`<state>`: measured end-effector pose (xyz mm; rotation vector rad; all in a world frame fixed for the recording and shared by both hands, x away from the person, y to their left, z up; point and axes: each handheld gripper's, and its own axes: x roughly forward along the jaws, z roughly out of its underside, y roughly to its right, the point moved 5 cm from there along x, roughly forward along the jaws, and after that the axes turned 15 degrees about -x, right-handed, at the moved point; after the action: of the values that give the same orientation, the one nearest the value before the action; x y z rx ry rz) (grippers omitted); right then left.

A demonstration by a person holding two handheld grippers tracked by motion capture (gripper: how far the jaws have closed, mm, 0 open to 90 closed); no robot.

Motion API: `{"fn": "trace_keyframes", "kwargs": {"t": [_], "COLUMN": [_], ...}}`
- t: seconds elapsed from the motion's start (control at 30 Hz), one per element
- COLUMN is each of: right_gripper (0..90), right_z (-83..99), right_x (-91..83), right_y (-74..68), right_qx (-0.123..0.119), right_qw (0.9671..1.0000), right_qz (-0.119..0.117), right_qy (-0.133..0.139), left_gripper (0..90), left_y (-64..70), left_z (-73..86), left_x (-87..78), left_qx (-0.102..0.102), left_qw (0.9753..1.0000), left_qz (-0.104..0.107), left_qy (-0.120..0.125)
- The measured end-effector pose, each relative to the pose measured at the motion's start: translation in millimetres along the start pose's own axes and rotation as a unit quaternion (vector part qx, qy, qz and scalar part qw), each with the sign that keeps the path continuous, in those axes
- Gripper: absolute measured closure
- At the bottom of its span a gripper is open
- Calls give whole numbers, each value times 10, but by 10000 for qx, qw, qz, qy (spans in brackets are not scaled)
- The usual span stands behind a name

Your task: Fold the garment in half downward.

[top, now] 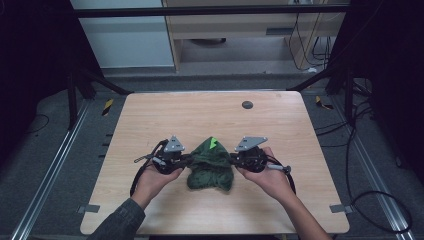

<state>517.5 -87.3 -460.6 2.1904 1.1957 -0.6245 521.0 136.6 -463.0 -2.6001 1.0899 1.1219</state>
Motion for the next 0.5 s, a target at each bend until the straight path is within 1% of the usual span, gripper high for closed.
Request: {"fn": "trace_keyframes", "kwargs": {"t": [0.5], "right_gripper": [771], "right_z": [28], "right_x": [5], "right_y": [-48], "right_qx": [-3], "right_qw": [10000], "right_qz": [-70], "right_qy": [-8], "left_gripper": [796], "left_y": [39], "left_z": [73], "left_x": [19], "left_qx": [-26], "left_qw": [10000], "left_qz": [76], "left_qy": [-23]}}
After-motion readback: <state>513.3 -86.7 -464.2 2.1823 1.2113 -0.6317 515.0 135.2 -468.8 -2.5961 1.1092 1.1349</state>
